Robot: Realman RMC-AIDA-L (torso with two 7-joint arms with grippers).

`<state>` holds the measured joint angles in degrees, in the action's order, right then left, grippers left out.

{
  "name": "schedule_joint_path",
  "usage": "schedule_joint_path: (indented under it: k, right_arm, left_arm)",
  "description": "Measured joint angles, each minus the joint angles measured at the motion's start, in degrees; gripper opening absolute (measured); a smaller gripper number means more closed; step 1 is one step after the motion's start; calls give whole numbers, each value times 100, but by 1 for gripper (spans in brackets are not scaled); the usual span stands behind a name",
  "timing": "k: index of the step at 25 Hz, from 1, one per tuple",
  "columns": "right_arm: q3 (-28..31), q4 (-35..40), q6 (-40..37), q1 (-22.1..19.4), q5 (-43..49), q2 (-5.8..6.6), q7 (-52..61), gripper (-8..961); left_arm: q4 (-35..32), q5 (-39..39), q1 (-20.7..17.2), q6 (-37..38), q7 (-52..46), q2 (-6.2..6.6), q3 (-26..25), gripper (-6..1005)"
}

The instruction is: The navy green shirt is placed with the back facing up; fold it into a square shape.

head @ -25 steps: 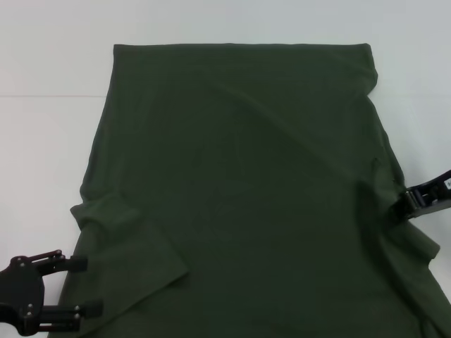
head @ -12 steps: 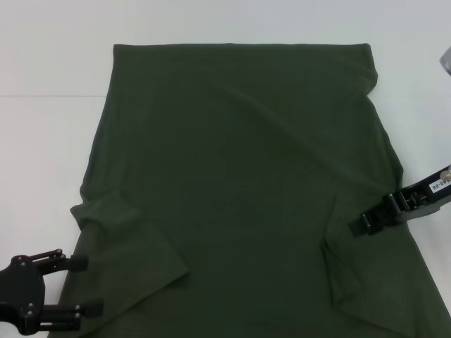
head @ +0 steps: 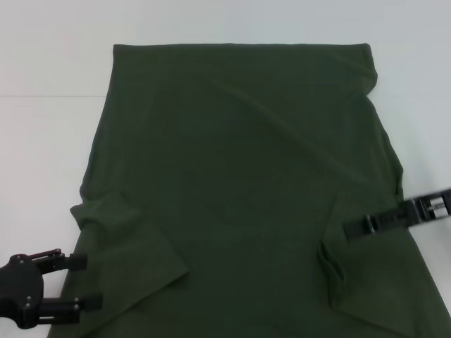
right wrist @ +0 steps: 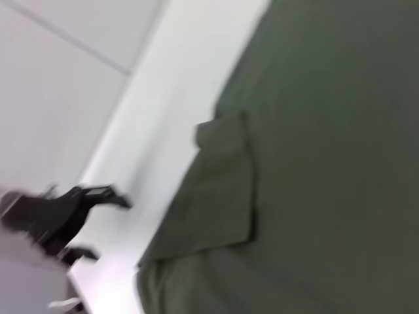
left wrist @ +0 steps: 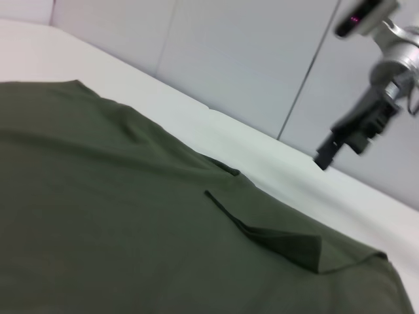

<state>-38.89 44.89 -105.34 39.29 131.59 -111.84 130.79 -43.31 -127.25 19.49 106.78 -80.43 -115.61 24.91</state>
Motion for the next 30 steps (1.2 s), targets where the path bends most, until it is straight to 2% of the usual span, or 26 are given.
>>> schedule_joint_path:
  k: [1, 2, 5, 10, 12, 17, 21, 22, 23, 27, 30]
  right_arm:
    - [12, -75, -34, -148, -143, -22, -459, 723]
    - [17, -105, -46, -253, -239, -51, -830, 722]
    - [21, -171, -91, -637, -449, -205, -2104, 718]
    - [38, -236, -146, -1233, -809, -430, -4036, 719]
    - [56, -274, -143, -1402, -918, -476, -4654, 720]
    - [316, -513, -89, -1655, -994, -514, -6087, 721]
    - [518, -562, 53, -1716, -974, -496, -6368, 777]
    - [518, -561, 104, -1717, -971, -484, -6382, 791]
    - [516, -562, 145, -1723, -970, -478, -6413, 822]
    - [525, -604, 304, -1762, -967, -476, -6636, 948]
    - [492, -620, 413, -1774, -959, -477, -6683, 948]
  left_arm:
    - [0, 0, 0, 0, 0, 0, 0, 899]
    - [26, 6, 26, 60, -439, 32, -16, 899]
    - [39, 8, 43, 180, -867, 52, -53, 899]
    - [42, 9, 61, 448, -1758, 155, -98, 900]
    - [37, -15, 78, 555, -3103, 321, -279, 900]
    - [-97, -68, 51, 657, -4451, 551, -309, 900]
    - [-240, -634, 94, 580, -5415, 669, -232, 900]
    - [-240, -634, 94, 580, -5415, 669, -232, 900]
    - [-242, -1030, 182, 577, -5795, 693, -179, 900]
    - [-250, -1617, 344, 525, -6058, 673, 69, 900]
    - [-204, -1983, 495, 440, -6151, 610, 171, 900]
